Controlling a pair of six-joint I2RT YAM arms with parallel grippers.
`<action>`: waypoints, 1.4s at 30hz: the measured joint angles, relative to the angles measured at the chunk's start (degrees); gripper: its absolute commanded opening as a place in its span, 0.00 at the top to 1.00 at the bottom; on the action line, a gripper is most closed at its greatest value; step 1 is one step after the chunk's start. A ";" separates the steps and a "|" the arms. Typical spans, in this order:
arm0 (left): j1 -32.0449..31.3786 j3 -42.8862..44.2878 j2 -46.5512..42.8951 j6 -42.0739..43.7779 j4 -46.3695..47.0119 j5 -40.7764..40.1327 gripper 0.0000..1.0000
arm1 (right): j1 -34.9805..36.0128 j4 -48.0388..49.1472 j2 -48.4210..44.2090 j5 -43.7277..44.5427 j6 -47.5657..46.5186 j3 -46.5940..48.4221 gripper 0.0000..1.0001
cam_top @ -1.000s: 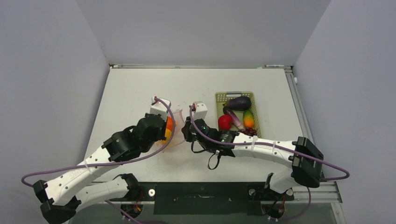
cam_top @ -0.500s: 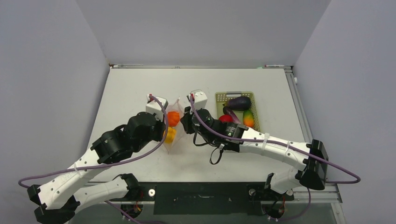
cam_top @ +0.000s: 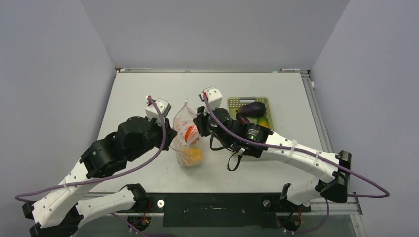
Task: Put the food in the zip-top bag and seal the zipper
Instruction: Adjust the zipper food storage bag at the center of the board.
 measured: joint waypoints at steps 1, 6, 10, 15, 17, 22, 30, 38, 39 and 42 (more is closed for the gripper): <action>0.00 0.07 -0.15 -0.09 0.02 0.42 0.98 | 0.00 -0.35 -0.13 0.00 -0.13 0.00 0.95; 0.00 -0.15 -0.37 -0.44 0.22 1.25 0.98 | 0.00 -1.05 -0.22 0.11 -0.44 -0.33 0.95; 0.00 -2.49 -0.39 -1.25 1.22 1.25 0.98 | 0.00 -0.68 -0.28 0.37 -0.37 -2.58 0.95; 0.02 -6.54 -0.07 -2.14 2.86 1.25 0.98 | -0.04 0.31 -0.33 0.37 0.17 -8.31 0.95; 0.02 -8.22 0.11 -2.64 3.72 1.27 0.98 | -0.04 0.66 -0.33 0.28 0.50 -10.51 0.95; 0.04 -12.44 0.92 -3.65 5.33 2.14 0.99 | -0.04 0.52 -0.33 0.15 1.33 -13.84 0.95; 0.22 -13.62 2.75 -4.31 6.67 2.32 1.00 | -0.11 -0.09 -0.96 0.31 1.44 -13.88 0.95; 0.94 -3.39 2.54 -1.86 5.05 1.14 1.00 | -0.11 -2.21 -3.50 2.14 -1.51 -5.16 0.95; 1.05 -1.77 2.27 -1.29 5.03 0.72 1.00 | -0.11 -2.10 -3.76 2.40 -1.90 -3.87 0.95; 1.33 2.03 1.11 0.20 4.07 -0.81 1.00 | -0.11 -1.70 -4.15 3.32 -3.04 -0.87 0.95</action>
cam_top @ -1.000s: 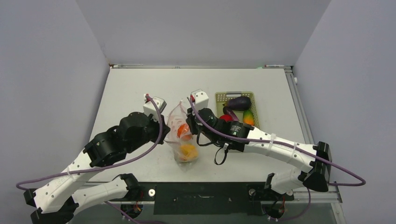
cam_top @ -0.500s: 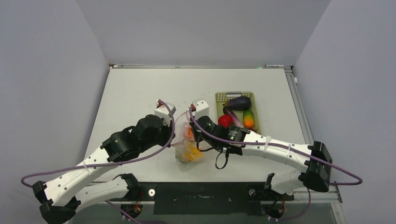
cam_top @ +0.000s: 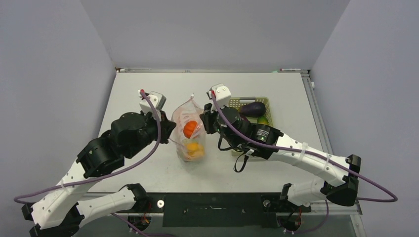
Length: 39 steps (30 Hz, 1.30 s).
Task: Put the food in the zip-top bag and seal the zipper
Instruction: Adjust the zipper food storage bag at the center of the board.
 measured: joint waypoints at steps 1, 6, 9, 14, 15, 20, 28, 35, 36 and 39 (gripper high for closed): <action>0.11 0.81 -0.33 0.33 -0.31 -0.50 0.99 | 0.00 0.28 0.00 0.22 -0.24 0.70 0.95; 0.31 1.70 -1.33 1.57 -1.22 -2.62 0.99 | -0.28 1.14 0.50 0.83 -1.01 0.98 0.95; 0.66 0.35 -1.09 1.68 -0.92 -3.30 0.99 | -0.72 1.62 1.70 0.81 -1.01 0.74 0.95; 1.84 -6.05 0.28 1.51 0.37 -3.63 1.00 | -3.41 4.02 4.17 -0.74 0.15 -2.86 0.95; 2.23 -7.43 0.94 1.38 0.68 -3.58 1.00 | -4.07 4.68 4.81 -1.18 0.42 -3.91 0.95; 3.98 -13.44 5.55 0.50 2.99 -2.80 1.00 | -6.36 5.99 8.41 -3.30 2.12 -8.35 0.95; 5.03 -14.25 6.12 0.15 3.61 -1.62 1.00 | -6.71 6.25 9.33 -4.63 2.93 -9.75 0.95; 5.14 -6.62 5.95 1.86 2.80 -2.08 1.00 | -6.71 6.03 7.41 -4.66 2.54 -7.58 0.95; 5.18 -5.49 5.79 2.27 2.78 -2.32 1.00 | -6.69 6.01 7.04 -4.66 2.47 -7.10 0.95; 5.25 -2.67 5.16 3.54 2.62 -3.37 1.00 | -6.67 6.12 5.25 -4.66 2.19 -5.73 0.95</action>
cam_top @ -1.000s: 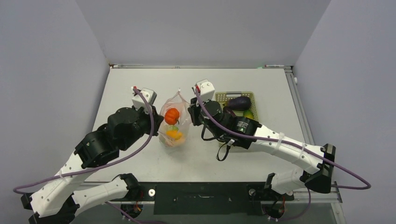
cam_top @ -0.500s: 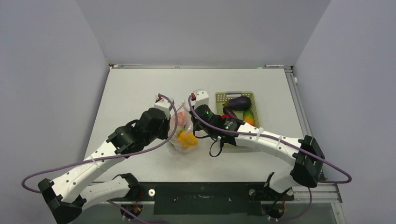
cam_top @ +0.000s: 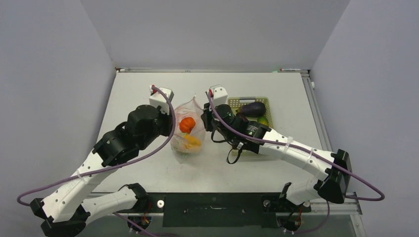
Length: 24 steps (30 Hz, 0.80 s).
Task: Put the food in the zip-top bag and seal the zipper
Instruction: Adjust the zipper food storage bag at the center of the board.
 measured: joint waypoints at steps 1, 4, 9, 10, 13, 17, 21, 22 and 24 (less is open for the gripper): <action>0.02 0.52 -0.31 0.35 -0.07 -0.28 1.00 | 0.02 -0.02 -0.52 0.00 -0.09 0.24 0.95; 0.17 0.81 -1.60 1.49 -0.35 -1.36 1.00 | 0.28 0.02 -1.81 0.00 -0.13 0.39 0.95; 0.26 0.70 -3.10 2.67 -0.46 -2.47 1.00 | 0.42 -0.02 -2.08 0.00 -0.09 0.31 0.90; 0.26 0.55 -3.34 2.75 -0.33 -2.67 1.00 | 0.42 -0.02 -2.08 0.00 -0.09 0.28 0.88; 0.28 -0.13 -3.76 3.30 -0.15 -3.02 1.00 | 0.42 -0.02 -2.08 0.00 -0.04 0.11 0.87; 0.46 -0.68 -3.78 4.35 -0.20 -3.80 1.00 | 0.42 0.02 -2.08 0.00 -0.07 -0.50 0.95; 0.68 -0.68 -3.80 5.51 -0.09 -5.03 1.00 | 0.42 0.33 -2.08 -0.04 0.02 -0.76 0.95; 0.68 -0.68 -3.78 5.77 -0.11 -5.38 1.00 | 0.42 0.63 -2.08 -0.15 0.13 -0.87 0.95; 0.68 -0.57 -3.78 6.47 -0.11 -6.01 1.00 | 0.42 1.40 -2.03 -0.48 0.44 -1.14 0.95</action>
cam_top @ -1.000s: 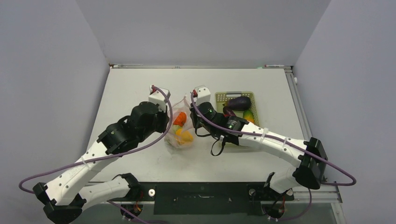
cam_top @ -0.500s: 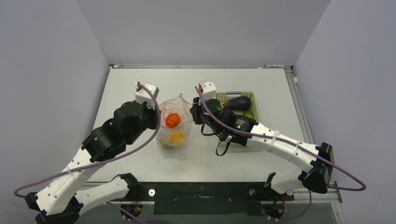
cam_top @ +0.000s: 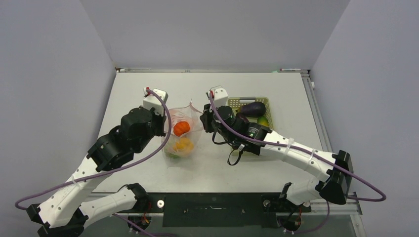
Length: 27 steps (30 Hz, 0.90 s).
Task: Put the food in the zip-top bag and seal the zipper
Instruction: Adjust the zipper food storage bag at the center of the board.
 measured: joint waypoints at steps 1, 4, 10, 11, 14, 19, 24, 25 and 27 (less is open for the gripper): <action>0.02 0.15 0.02 0.39 -0.07 -0.26 1.00 | 0.00 0.31 0.09 -0.22 0.22 -0.04 0.95; 0.07 0.59 0.17 1.40 0.00 -1.09 1.00 | 0.00 2.23 1.11 -1.09 0.98 -0.07 0.95; 0.46 2.05 2.27 3.39 -0.02 -2.89 1.00 | 0.02 6.84 5.88 -3.41 3.19 -1.07 0.95; 0.59 2.16 2.75 3.74 0.09 -3.04 1.00 | 0.02 7.78 6.80 -3.67 3.56 -1.20 0.95; 0.68 2.47 4.02 4.48 0.24 -3.19 1.00 | 0.00 9.68 9.31 -4.28 4.28 -1.38 0.95; 0.70 2.86 5.09 5.22 0.50 -2.78 1.00 | -0.04 12.61 11.67 -4.90 5.49 -2.01 0.95; 0.74 2.29 4.57 4.85 0.96 -0.57 1.00 | -0.17 13.99 11.43 -4.92 5.84 -3.41 0.95; 0.74 1.77 4.22 4.68 1.22 0.17 1.00 | -0.17 13.99 11.17 -4.90 5.95 -3.96 0.95; 0.74 0.37 3.43 4.07 1.64 1.84 1.00 | -0.17 13.94 10.14 -4.87 6.01 -5.44 0.95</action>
